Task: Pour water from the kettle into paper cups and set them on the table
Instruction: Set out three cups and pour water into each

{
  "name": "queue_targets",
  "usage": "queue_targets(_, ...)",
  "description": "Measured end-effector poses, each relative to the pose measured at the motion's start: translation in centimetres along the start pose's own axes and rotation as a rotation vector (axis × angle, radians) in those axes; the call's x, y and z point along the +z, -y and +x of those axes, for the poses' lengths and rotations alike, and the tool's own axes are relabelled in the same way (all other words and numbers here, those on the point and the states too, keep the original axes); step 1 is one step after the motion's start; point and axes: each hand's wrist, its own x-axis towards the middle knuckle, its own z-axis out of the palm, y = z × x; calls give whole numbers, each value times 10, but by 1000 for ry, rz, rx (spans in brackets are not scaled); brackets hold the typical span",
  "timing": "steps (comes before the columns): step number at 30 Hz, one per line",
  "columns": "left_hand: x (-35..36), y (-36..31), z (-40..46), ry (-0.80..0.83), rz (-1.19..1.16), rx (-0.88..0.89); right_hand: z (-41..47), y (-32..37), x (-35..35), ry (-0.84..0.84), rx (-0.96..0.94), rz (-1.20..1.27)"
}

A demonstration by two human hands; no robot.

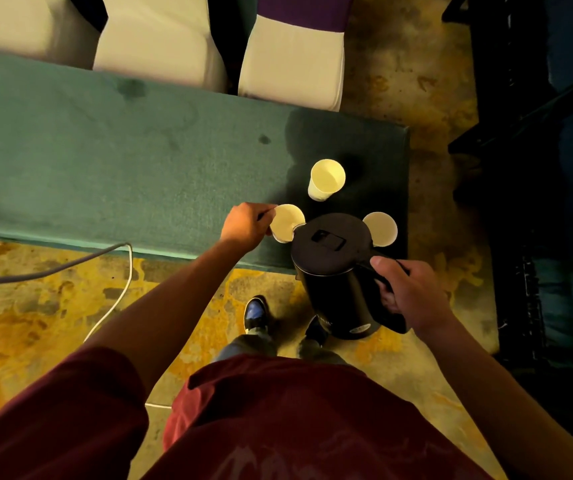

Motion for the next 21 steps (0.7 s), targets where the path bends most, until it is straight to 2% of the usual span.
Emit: queue_targets(21, 0, 0, -1, 2, -19, 28, 2, 2, 0, -11, 30, -35)
